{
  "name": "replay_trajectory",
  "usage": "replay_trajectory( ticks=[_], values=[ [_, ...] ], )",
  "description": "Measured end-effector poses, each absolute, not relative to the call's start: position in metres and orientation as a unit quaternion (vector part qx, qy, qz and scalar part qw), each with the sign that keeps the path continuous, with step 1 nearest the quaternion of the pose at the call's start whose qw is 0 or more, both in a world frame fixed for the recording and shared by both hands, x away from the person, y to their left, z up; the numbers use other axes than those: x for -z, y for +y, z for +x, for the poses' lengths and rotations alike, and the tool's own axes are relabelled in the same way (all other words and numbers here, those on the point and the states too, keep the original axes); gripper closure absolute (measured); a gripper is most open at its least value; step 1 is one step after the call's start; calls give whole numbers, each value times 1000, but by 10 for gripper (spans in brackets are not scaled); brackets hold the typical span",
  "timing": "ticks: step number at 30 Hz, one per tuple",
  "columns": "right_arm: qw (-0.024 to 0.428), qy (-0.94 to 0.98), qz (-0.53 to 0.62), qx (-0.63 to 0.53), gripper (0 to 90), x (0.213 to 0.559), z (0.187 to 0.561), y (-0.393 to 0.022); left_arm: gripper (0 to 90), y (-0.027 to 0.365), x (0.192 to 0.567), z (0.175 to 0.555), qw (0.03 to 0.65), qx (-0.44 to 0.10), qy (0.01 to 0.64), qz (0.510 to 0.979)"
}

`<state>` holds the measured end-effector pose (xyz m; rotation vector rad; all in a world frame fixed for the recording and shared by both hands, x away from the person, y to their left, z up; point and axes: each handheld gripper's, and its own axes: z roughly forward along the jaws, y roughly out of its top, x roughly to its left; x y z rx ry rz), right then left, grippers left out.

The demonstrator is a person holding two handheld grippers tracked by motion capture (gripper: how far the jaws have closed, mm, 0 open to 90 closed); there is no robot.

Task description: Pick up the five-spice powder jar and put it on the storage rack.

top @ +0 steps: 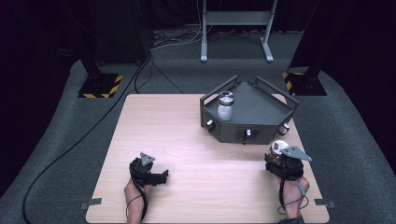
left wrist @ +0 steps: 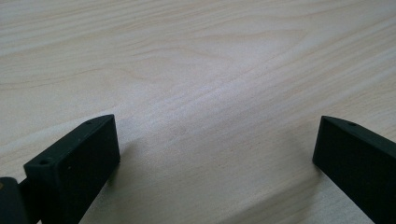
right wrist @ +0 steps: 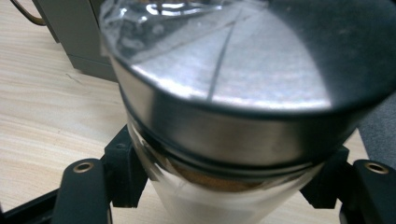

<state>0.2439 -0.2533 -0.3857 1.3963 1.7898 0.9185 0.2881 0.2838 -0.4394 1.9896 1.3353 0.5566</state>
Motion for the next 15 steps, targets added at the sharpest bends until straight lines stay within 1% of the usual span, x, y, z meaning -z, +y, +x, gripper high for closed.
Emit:
replay_trajectory(
  ticks=[15],
  values=[
    [345, 692, 521, -362, 303, 359, 251, -260, 4, 284, 439, 288, 334, -214, 511, 762]
  ],
)
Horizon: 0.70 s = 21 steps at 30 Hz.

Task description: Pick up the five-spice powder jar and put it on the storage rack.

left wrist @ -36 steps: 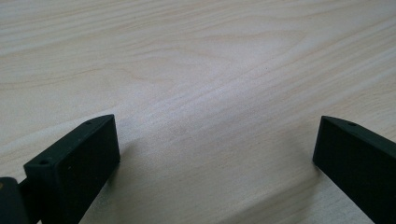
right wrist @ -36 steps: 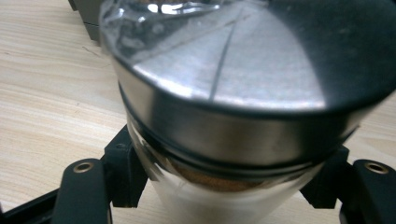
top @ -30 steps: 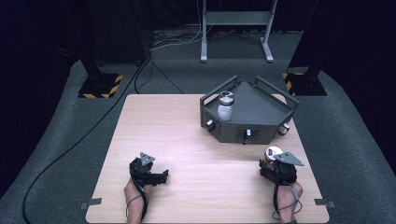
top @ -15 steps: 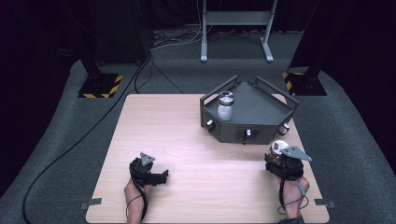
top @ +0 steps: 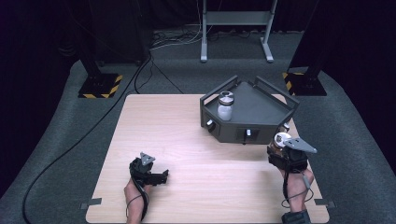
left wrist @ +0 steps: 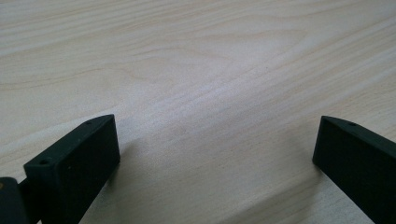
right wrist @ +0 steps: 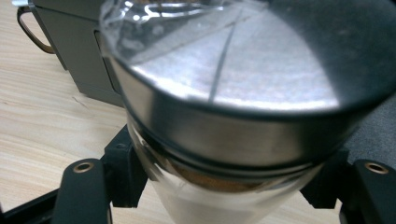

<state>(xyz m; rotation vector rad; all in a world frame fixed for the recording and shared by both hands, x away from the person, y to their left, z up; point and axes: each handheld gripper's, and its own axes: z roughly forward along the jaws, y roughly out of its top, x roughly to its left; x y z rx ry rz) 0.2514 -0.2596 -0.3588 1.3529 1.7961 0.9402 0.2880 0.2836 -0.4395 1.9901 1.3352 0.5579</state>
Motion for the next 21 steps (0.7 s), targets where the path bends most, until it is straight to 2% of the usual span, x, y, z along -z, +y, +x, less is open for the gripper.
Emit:
replay_trajectory(
  ticks=[21],
  values=[
    [337, 704, 502, -371, 303, 321, 268, -269, 4, 284, 439, 288, 334, -213, 512, 762]
  ],
)
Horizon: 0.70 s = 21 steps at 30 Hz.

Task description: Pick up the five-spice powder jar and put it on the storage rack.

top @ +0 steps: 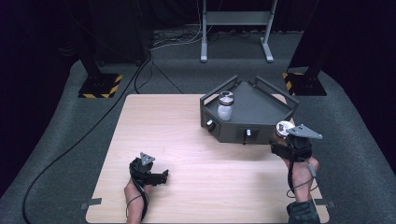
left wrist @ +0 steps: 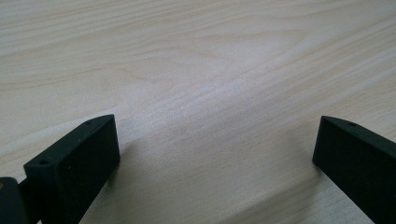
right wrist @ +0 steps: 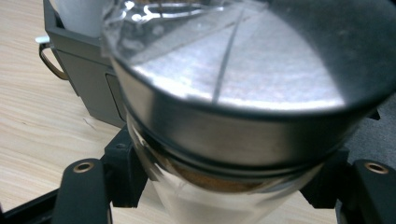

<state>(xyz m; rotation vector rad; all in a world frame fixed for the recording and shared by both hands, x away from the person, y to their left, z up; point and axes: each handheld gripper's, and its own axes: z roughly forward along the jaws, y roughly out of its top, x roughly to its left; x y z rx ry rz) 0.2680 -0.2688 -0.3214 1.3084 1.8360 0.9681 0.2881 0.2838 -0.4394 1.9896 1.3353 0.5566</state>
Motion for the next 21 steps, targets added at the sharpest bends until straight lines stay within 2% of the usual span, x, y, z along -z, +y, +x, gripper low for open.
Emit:
replay_trajectory(
  ticks=[21],
  values=[
    [347, 707, 494, -369, 303, 292, 285, -268, 4, 283, 439, 288, 332, -215, 511, 763]
  ],
)
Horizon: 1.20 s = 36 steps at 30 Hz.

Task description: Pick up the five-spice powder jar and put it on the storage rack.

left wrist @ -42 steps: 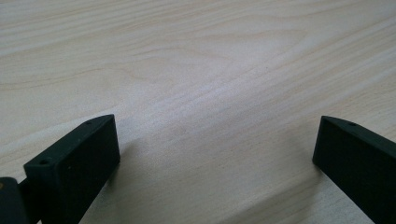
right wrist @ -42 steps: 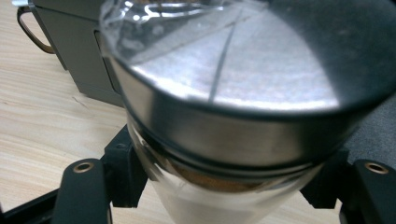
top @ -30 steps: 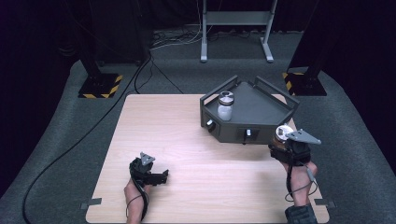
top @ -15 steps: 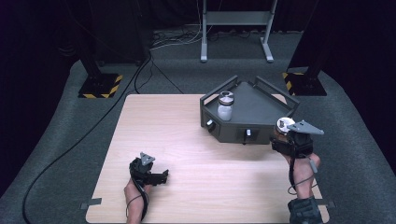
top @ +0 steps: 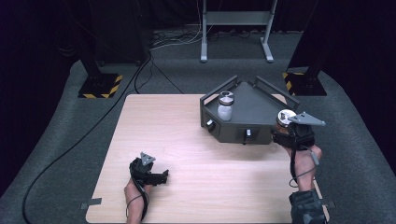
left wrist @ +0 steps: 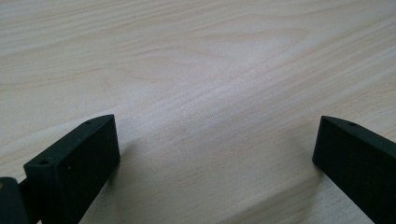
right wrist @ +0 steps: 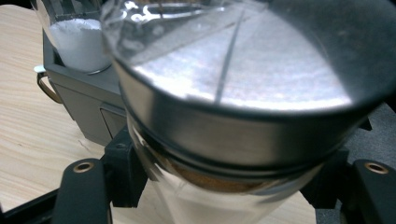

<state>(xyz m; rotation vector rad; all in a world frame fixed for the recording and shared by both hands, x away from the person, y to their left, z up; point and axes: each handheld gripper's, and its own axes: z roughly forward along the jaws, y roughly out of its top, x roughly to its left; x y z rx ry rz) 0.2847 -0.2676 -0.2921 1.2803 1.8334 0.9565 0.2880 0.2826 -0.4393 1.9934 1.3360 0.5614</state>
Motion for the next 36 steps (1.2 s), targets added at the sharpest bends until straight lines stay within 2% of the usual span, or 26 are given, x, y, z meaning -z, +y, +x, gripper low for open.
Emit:
replay_trajectory(
  ticks=[23, 36],
  values=[
    [354, 716, 482, -360, 303, 268, 319, -258, 4, 282, 439, 288, 331, -216, 511, 763],
    [343, 722, 489, -350, 303, 271, 344, -257, 4, 282, 439, 288, 330, -216, 511, 764]
  ],
)
